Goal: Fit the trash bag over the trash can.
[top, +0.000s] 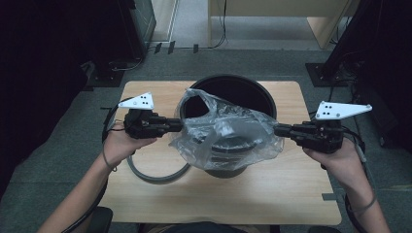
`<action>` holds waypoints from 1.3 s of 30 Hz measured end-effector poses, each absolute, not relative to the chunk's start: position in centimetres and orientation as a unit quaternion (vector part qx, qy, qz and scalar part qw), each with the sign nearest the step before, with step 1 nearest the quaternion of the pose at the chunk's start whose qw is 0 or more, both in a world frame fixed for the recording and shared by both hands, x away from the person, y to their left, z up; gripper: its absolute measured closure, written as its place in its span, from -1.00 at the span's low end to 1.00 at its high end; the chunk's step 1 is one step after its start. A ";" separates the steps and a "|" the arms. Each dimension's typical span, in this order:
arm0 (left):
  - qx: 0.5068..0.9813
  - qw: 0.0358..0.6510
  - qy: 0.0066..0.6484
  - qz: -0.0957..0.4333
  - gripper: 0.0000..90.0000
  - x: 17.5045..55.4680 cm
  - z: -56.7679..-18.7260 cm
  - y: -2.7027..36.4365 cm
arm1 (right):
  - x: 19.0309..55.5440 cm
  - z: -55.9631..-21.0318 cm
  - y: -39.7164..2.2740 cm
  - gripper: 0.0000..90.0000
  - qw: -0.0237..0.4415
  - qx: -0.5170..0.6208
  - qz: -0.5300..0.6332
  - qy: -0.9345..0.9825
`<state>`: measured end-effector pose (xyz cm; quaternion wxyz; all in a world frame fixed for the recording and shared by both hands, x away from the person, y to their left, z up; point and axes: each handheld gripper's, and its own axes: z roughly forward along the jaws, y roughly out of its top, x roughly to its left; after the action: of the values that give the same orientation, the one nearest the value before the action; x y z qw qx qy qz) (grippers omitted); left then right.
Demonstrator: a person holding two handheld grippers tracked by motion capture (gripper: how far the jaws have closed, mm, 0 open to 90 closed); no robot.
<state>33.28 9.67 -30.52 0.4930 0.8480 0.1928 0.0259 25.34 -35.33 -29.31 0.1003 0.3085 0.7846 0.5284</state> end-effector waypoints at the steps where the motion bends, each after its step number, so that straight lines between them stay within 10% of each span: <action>1: 0.850 0.490 0.190 0.033 0.94 33.3 -30.4 9.6 | 25.5 -29.4 -35.4 0.96 0.105 0.311 0.523 0.787; 15: 0.828 0.512 0.220 0.054 0.99 35.5 -29.3 10.8 | 27.1 -29.6 -36.0 0.97 0.136 0.331 0.524 0.773; 29: 0.826 0.526 0.196 0.037 0.04 36.4 -27.8 10.7 | 27.6 -27.1 -36.8 0.14 0.112 0.335 0.581 0.733; 39: 0.817 0.534 0.216 -0.023 -0.14 38.8 -29.0 11.0 | 30.2 -26.0 -34.3 -0.01 0.096 0.331 0.570 0.746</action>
<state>38.81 10.98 -28.98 0.5335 0.8175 0.2158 -0.0232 30.22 -34.35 -26.02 0.0960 0.3314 0.7457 0.5700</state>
